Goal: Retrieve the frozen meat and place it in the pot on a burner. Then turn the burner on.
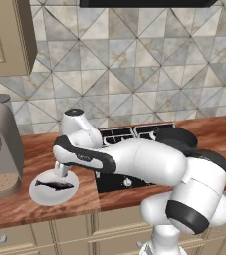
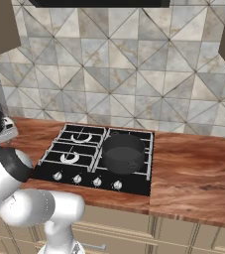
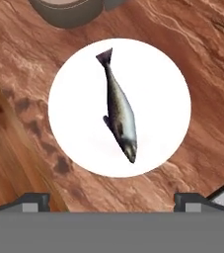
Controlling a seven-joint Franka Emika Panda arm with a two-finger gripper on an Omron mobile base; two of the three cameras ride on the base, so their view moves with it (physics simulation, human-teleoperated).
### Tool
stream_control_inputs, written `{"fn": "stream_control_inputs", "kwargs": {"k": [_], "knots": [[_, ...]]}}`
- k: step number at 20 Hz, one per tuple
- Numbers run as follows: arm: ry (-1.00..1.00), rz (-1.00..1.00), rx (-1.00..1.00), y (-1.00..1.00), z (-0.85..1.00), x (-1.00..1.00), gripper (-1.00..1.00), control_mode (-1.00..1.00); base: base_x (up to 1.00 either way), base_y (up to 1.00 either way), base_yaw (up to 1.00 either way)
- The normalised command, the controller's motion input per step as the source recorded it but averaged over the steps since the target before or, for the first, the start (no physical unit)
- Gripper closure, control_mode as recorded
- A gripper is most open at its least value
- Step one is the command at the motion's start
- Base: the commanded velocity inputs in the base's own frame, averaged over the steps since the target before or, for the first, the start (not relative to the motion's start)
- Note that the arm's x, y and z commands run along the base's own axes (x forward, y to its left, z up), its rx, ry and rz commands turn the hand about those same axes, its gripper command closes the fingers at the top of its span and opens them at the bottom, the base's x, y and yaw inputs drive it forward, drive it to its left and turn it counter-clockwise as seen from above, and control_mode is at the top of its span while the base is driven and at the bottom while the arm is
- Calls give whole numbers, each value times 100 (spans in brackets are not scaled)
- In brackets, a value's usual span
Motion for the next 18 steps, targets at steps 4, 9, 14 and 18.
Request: {"fn": "stream_control_inputs", "kwargs": {"k": [4, 9, 14, 18], "knots": [[2, 4, -5, 37, -40, 1, -100, -100, 0, 0, 0], [1, 2, -6, 25, -44, 17, -100, -100, 0, 0, 0], [1, 0, -6, 5, -34, 23, -100, -100, 0, 0, 0], [0, 0, -5, 14, -18, 21, -100, -100, 0, 0, 0]]}}
